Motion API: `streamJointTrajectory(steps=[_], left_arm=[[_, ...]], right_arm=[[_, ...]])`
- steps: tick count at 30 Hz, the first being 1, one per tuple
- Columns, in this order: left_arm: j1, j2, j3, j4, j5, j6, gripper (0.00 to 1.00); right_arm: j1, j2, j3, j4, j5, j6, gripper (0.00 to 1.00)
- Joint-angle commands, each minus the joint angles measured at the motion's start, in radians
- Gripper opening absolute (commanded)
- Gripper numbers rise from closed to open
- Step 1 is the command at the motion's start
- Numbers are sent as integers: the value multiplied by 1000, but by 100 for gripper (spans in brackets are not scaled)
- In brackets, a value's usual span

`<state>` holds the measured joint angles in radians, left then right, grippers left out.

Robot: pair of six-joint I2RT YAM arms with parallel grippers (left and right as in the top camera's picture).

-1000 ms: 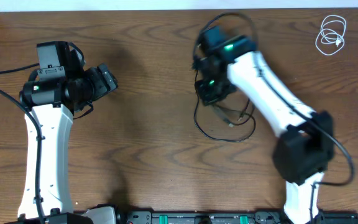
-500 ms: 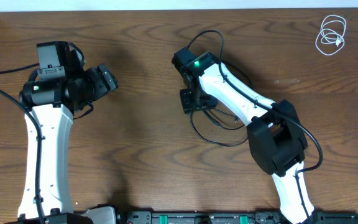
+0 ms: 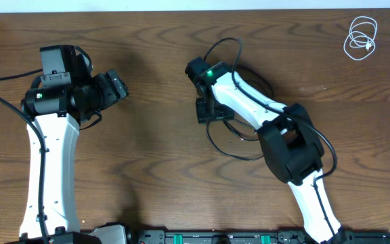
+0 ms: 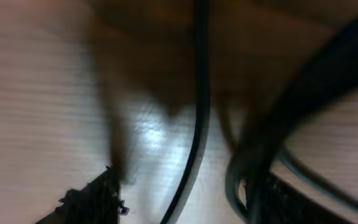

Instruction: Untangle cables

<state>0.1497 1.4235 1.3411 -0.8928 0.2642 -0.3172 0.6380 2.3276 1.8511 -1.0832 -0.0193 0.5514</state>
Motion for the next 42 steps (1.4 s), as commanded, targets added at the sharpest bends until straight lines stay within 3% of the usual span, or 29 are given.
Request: streamJointTrajectory(steps=[1, 5, 7, 13, 27, 33, 42], left_arm=[[2, 8, -3, -3, 5, -2, 91], [2, 8, -3, -2, 5, -2, 91], [2, 8, -2, -2, 5, -2, 91], [2, 8, -2, -2, 5, -2, 91], [2, 8, -2, -3, 5, -2, 91], [2, 8, -2, -3, 5, -2, 91], [2, 8, -3, -3, 5, -2, 91]], right_arm=[[7, 24, -8, 3, -13, 25, 59], [7, 24, -8, 11, -13, 24, 53], [7, 24, -8, 11, -13, 24, 45], [3, 24, -8, 11, -10, -3, 2], [-45, -165, -5, -71, -197, -338, 1], [-109, -256, -5, -84, -155, -351, 1], [-206, -211, -10, -119, -7, -319, 1]])
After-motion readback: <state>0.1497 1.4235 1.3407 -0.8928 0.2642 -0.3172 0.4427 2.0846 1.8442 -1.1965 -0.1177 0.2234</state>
